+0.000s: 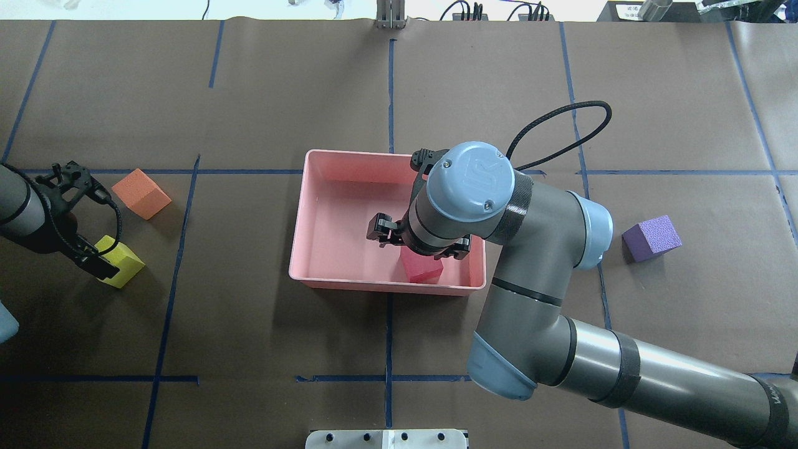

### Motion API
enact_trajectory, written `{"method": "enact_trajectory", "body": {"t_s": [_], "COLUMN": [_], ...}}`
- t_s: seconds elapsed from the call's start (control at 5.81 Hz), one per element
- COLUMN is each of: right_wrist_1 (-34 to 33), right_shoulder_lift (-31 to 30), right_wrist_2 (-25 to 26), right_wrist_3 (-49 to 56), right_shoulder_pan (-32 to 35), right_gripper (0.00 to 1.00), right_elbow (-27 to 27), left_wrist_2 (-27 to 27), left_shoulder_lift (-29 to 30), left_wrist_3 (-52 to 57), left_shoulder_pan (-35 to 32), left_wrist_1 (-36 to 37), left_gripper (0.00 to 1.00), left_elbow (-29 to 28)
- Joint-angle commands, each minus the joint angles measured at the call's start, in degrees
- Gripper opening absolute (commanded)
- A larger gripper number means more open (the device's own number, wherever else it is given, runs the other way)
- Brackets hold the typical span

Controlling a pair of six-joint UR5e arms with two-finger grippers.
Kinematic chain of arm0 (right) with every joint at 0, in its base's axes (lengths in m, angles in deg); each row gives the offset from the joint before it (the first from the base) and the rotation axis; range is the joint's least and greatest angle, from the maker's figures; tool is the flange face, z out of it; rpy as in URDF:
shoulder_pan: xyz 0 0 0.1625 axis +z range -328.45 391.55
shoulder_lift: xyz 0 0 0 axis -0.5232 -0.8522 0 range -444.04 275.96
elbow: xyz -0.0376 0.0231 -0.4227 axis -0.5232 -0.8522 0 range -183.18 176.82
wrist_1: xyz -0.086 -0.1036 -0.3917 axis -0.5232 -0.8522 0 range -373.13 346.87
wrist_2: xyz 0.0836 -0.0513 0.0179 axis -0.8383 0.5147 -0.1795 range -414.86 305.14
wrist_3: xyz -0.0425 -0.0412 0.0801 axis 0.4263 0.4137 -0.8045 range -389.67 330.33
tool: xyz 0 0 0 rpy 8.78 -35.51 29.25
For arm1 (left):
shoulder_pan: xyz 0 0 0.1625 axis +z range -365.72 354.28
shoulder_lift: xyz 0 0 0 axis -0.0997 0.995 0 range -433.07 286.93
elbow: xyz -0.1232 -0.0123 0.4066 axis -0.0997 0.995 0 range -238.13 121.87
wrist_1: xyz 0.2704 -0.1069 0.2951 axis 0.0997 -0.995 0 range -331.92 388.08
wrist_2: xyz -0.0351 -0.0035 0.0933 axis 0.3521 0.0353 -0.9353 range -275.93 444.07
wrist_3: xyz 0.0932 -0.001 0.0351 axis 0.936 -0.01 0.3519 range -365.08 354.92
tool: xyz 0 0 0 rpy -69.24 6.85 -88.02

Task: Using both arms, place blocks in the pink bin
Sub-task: 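Release red cube, withdraw right gripper while left grasps yellow cube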

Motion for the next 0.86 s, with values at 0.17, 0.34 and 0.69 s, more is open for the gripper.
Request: {"method": "enact_trajectory", "body": {"t_s": [0.17, 0.34, 0.69], "right_wrist_1": [-0.2, -0.1, 0.7], "right_shoulder_lift": [-8.7, -14.3, -28.3], "right_wrist_2": [-1.1, -5.2, -9.5], "right_wrist_3": [0.7, 2.0, 17.8], "right_shoulder_pan": [4.3, 9.2, 16.4], "right_gripper": [1.0, 1.0, 1.0], "right_elbow": [10.9, 14.8, 20.0], "left_wrist_2": [0.0, 0.0, 1.4], "left_shoulder_lift": [1.6, 2.5, 5.3], "left_wrist_3": [0.0, -0.1, -9.6], "left_shoulder_pan": [1.3, 1.3, 1.2], "left_wrist_1": [0.0, 0.0, 0.3], "left_gripper": [0.81, 0.43, 0.08], "left_elbow": [-3.1, -3.2, 0.1]}}
